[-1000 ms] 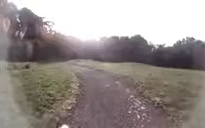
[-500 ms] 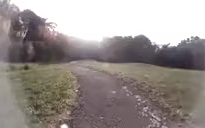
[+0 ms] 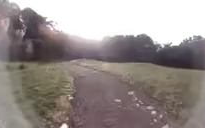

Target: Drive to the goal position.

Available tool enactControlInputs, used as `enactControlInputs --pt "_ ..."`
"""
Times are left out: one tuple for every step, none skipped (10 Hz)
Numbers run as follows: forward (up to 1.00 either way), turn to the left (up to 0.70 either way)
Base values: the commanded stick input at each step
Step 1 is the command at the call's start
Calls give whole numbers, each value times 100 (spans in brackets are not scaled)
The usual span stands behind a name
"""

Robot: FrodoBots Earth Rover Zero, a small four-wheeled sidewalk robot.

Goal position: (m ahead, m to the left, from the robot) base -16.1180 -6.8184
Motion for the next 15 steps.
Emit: enactControlInputs --pt "85 7" --pt "85 14" --pt "85 20" --pt "85 18" --pt "26 -19" --pt "0 -47" --pt "0 -80" --pt "0 -85" --pt "0 -85" --pt "0 -85" --pt "0 -85" --pt "0 -85" --pt "0 -85" --pt "0 -85" --pt "0 -85"
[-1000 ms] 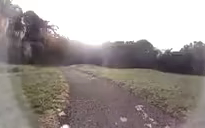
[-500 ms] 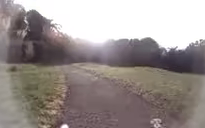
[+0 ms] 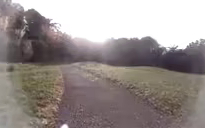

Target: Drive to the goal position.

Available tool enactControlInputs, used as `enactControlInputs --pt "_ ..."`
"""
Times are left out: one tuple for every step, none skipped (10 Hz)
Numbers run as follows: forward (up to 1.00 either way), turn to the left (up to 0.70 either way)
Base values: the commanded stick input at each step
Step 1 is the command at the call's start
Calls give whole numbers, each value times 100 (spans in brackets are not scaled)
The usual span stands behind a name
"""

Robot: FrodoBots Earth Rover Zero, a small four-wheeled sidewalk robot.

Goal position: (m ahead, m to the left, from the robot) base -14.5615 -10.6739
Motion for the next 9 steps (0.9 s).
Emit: enactControlInputs --pt "0 -85" --pt "0 -85" --pt "0 -85" --pt "0 -85" --pt "0 -85" --pt "0 -85" --pt "0 -85" --pt "0 -85" --pt "0 -85"
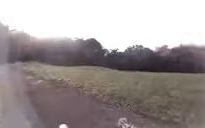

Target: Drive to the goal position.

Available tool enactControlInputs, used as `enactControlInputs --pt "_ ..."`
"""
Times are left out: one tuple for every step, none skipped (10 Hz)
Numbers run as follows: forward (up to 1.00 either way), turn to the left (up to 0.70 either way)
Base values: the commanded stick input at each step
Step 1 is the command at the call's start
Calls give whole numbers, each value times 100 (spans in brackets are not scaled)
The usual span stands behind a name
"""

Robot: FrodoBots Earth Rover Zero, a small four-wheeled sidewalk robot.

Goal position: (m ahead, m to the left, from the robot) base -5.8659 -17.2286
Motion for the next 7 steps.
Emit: enactControlInputs --pt "0 -85" --pt "0 -85" --pt "0 -85" --pt "0 -85" --pt "0 -85" --pt "0 -85" --pt "0 -85"
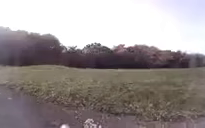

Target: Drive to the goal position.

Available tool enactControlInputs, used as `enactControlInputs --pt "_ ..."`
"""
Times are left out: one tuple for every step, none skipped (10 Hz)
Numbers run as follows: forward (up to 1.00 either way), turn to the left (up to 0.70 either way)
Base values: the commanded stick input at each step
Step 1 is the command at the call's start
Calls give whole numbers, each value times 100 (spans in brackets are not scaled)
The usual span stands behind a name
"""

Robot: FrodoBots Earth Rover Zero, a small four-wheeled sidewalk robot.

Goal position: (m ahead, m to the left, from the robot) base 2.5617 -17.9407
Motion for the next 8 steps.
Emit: enactControlInputs --pt "0 -85" --pt "0 -85" --pt "0 -85" --pt "0 -85" --pt "0 -85" --pt "0 -85" --pt "0 -85" --pt "0 -85"
